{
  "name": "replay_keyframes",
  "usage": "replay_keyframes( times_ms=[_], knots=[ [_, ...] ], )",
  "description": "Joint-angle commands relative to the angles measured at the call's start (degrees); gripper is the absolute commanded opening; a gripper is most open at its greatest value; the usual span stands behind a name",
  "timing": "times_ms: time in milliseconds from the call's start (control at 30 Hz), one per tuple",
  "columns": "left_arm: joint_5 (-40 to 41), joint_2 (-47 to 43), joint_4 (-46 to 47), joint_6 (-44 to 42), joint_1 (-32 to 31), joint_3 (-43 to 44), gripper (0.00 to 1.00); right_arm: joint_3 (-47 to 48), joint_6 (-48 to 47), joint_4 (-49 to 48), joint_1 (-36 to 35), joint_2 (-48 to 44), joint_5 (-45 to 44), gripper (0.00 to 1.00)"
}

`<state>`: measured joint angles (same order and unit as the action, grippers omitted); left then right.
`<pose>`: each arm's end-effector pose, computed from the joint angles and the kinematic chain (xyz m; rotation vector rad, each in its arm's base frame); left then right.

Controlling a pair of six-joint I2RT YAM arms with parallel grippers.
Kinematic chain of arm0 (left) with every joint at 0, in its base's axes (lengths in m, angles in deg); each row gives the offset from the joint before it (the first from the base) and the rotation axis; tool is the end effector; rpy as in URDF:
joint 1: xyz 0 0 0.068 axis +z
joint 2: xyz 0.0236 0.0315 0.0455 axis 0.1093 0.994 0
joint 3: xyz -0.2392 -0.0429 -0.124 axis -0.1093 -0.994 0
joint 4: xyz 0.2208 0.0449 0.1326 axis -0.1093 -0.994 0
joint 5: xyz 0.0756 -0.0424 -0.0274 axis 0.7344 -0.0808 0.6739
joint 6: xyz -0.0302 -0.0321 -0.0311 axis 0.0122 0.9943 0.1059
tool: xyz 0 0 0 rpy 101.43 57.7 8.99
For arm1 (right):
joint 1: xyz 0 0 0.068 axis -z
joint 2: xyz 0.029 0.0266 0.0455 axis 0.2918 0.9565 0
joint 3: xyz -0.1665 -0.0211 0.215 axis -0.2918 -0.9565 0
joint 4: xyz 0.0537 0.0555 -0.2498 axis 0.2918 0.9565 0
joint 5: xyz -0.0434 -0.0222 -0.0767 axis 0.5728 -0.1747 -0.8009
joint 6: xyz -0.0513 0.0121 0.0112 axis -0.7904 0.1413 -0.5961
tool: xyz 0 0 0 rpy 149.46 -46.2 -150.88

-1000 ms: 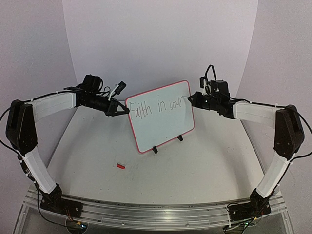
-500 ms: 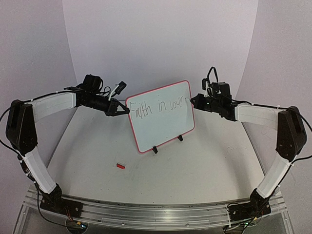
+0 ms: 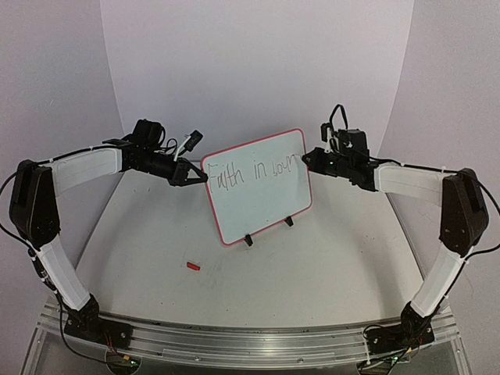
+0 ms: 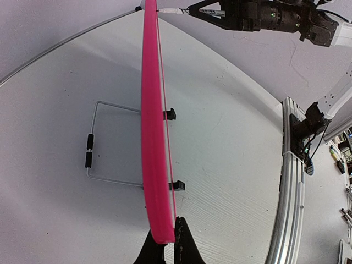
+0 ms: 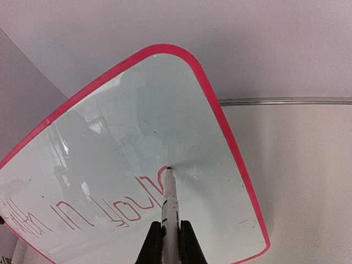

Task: Write a sentence on the whiteboard

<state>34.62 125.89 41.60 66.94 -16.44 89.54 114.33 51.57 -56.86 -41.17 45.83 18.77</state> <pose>0.3406 -0.1708 0.2884 1.0579 1.9611 -1.0393 0.3763 0.1781 0.2810 -0.2101 1.9349 0.7571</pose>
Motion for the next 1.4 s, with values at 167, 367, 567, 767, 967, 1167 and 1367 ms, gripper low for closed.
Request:
replay_keyframes(
  times_ms=[167, 367, 567, 767, 967, 1167, 1367],
  knots=[
    [0.9, 0.6, -4.2, -2.7, -1.7, 0.3, 0.00, 0.9, -0.7, -0.1, -0.2, 0.6, 2.2, 0.00],
    [0.8, 0.5, -4.3, -2.7, -1.8, 0.3, 0.00, -0.5, -1.0, 0.6, -0.3, 0.1, 2.6, 0.00],
    [0.9, 0.4, -4.2, -2.6, -1.8, 0.3, 0.00, -2.1, -0.9, 1.4, -0.3, -1.0, 0.3, 0.00],
    [0.9, 0.3, -4.3, -2.7, -1.9, 0.3, 0.00, -2.2, -0.9, 2.2, -0.3, -1.1, -1.2, 0.00],
    [0.9, 0.3, -4.3, -2.7, -1.9, 0.3, 0.00, -1.7, -1.3, 3.4, -0.3, -0.4, -0.3, 0.00],
    [0.8, 0.2, -4.3, -2.6, -2.0, 0.3, 0.00, -2.3, -2.0, 3.9, -0.3, -0.8, 1.3, 0.00],
    [0.8, 0.2, -4.3, -2.6, -2.2, 0.3, 0.00, -2.2, -3.0, 3.9, -0.2, -1.6, 3.6, 0.00]
  ],
)
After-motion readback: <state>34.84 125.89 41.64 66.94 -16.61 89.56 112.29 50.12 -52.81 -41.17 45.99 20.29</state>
